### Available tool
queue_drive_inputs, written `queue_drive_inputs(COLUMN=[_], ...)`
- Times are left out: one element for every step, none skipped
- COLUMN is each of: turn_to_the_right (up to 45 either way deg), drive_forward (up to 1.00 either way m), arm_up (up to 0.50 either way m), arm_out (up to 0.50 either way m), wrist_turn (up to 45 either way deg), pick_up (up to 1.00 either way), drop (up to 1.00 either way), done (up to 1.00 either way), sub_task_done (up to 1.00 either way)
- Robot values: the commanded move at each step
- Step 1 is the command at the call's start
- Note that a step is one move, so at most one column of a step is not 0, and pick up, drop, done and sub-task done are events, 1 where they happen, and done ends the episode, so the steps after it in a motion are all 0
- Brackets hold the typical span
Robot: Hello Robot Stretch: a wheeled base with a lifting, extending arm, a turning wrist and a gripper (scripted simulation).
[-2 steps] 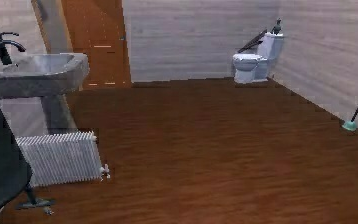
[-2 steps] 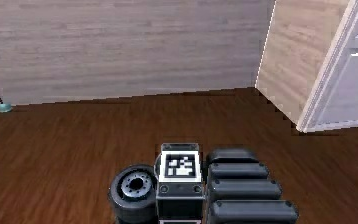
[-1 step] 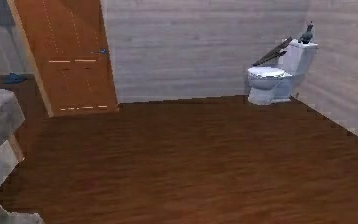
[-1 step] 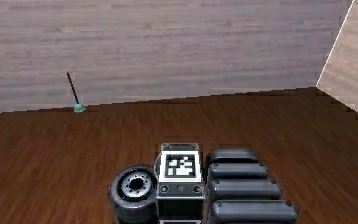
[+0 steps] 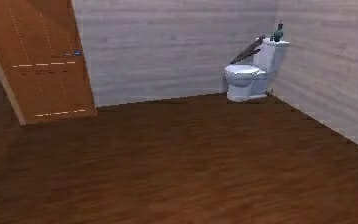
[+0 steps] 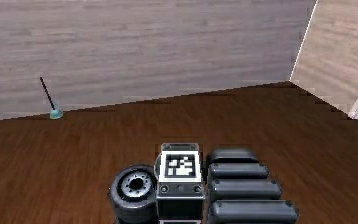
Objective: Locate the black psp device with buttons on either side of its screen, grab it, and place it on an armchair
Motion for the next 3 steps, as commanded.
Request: queue_drive_inputs(turn_to_the_right=[0.0,-21.0,0.0], drive_forward=[0.15,0.0,1.0], arm_up=[0.0,0.0,0.0], arm_out=[0.0,0.0,0.0], wrist_turn=[0.0,0.0,0.0], pick_up=[0.0,0.0,0.0], drop=[0.0,0.0,0.0], done=[0.0,0.0,0.0], sub_task_done=[0.0,0.0,0.0])
